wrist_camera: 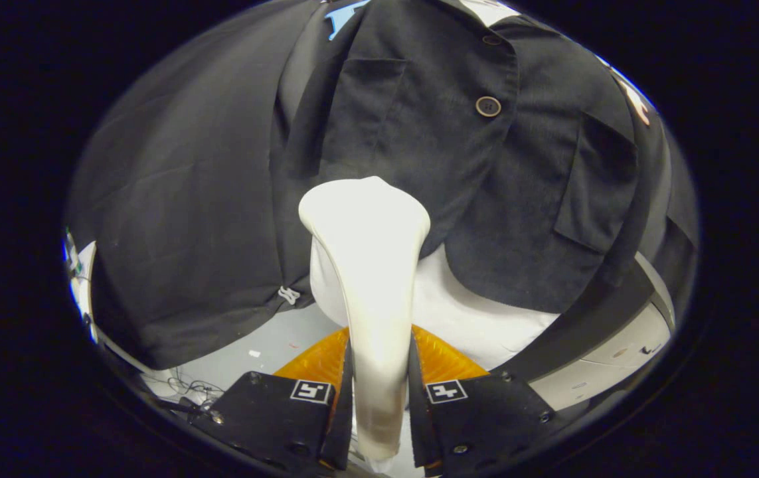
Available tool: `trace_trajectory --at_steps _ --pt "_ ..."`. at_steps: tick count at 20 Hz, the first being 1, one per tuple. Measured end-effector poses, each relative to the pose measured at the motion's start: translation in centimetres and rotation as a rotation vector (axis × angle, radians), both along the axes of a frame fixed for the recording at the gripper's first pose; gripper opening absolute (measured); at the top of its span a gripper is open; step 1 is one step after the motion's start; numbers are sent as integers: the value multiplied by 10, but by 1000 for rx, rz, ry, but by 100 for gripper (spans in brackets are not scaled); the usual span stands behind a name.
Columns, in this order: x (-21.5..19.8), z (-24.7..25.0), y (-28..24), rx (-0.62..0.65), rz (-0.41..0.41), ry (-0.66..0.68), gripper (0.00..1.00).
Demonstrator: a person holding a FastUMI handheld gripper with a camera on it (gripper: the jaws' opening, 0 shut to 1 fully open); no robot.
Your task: Iron the clothes twice with a garment steamer, once on the left side and once on the right side.
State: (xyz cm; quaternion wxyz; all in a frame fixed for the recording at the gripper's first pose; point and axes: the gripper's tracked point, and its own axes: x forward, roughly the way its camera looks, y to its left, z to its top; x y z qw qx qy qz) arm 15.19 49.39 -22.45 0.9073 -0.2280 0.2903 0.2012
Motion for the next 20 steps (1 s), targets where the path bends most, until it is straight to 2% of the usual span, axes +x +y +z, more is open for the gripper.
trace_trajectory --at_steps 3,9,20 --pt "-14 -21 -13 -42 33 48 38" --pt "-53 -20 -44 -22 2 43 39" --pt "-147 9 -201 42 -322 39 38"
